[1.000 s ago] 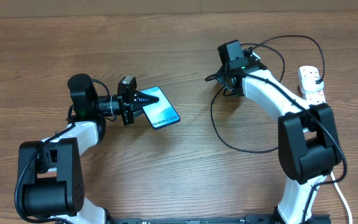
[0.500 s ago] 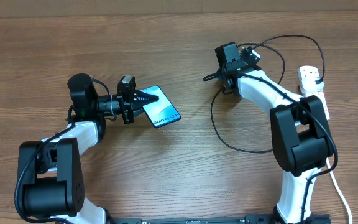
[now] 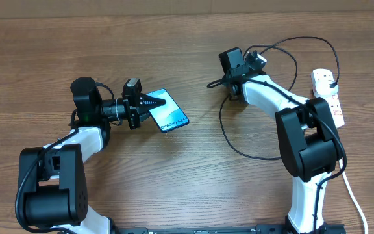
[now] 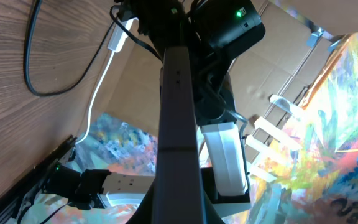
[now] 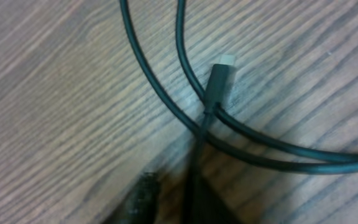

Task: Plug charger to phone and switch on socket
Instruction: 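Grasp the black cable near its USB-C plug with the right gripper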

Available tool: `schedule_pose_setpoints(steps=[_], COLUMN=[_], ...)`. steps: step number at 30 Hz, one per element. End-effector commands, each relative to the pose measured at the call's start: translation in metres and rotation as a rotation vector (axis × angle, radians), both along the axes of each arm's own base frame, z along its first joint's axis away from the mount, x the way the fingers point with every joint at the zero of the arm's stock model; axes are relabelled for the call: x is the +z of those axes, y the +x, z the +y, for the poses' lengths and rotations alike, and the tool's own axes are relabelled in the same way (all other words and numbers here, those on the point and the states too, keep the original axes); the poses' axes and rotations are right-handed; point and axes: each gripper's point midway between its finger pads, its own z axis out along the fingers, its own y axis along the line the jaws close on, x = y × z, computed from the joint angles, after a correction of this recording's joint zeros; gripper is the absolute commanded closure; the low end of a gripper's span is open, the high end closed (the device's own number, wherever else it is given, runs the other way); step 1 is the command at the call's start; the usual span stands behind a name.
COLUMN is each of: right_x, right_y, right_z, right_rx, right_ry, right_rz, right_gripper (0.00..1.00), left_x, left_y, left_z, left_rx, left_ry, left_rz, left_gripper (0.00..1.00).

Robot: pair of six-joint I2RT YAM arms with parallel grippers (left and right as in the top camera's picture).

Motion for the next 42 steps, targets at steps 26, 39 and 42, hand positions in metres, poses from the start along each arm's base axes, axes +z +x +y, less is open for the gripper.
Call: schedule_pose_setpoints(steps=[26,39,42], right_x=[-0.007,-0.025,-0.034], right_y=[-0.122,-0.142,-0.152], right_z=[0.024,0.016,0.017], right_rx=[0.398,0.323,0.334], right_ry=[0.069,0.011,0.0], right_rz=[0.635,0.675,0.691], right_gripper=[0.68,0.72,0.72], left_x=[0.007,0.007,0.007], left_y=[0.004,0.004,0.004], left_z=[-0.001,-0.001,-0.001], left_rx=[-0.008,-0.007,-0.007], left_ry=[0.006,0.007,0.007], left_rz=[-0.074,-0.076,-0.076], left_gripper=[0.96,0.96,0.96])
